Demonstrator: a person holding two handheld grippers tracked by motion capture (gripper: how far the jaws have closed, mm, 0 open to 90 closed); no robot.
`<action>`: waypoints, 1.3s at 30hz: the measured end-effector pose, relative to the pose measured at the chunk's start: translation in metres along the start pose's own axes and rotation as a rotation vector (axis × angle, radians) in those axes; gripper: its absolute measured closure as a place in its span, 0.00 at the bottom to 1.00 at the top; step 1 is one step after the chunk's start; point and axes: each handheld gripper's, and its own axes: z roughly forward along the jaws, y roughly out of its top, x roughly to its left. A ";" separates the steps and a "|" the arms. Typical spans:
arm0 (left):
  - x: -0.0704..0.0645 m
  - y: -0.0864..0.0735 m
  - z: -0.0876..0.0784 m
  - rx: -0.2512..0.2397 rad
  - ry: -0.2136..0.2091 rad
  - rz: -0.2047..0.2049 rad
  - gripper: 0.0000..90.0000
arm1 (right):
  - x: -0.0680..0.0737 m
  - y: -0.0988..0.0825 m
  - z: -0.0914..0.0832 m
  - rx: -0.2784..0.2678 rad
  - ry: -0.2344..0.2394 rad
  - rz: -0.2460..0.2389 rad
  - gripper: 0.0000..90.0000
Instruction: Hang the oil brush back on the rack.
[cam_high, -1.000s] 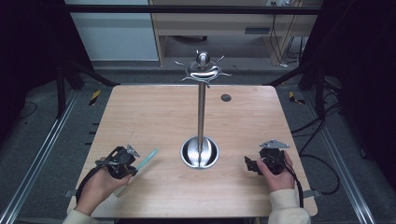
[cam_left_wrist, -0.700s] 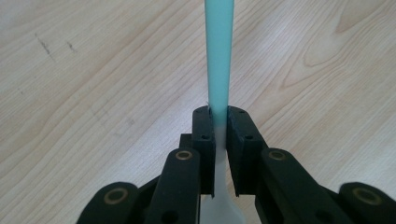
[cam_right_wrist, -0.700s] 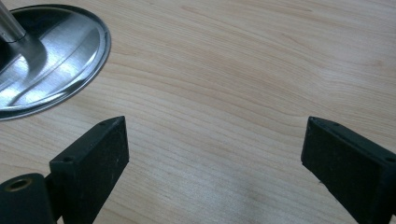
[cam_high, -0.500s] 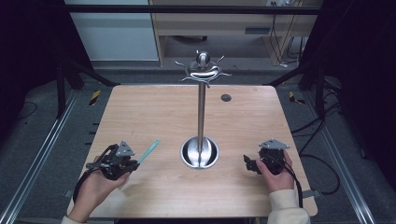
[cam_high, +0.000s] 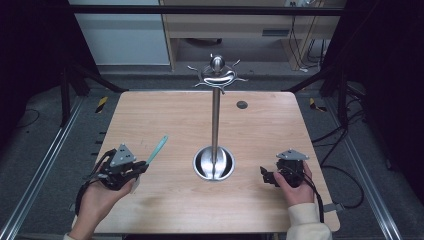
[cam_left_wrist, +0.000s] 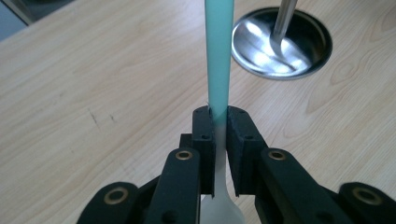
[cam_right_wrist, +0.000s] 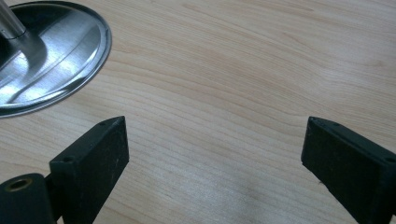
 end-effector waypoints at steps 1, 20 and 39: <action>0.000 0.001 -0.001 -0.015 -0.001 -0.005 0.91 | 0.000 0.000 0.000 0.000 0.000 0.001 0.09; -0.006 0.036 -0.026 -0.171 -0.042 0.005 0.91 | 0.000 0.000 -0.001 -0.003 -0.006 0.012 0.09; -0.021 0.092 -0.037 -0.268 -0.037 0.050 0.91 | -0.003 0.000 -0.003 -0.013 -0.012 0.020 0.09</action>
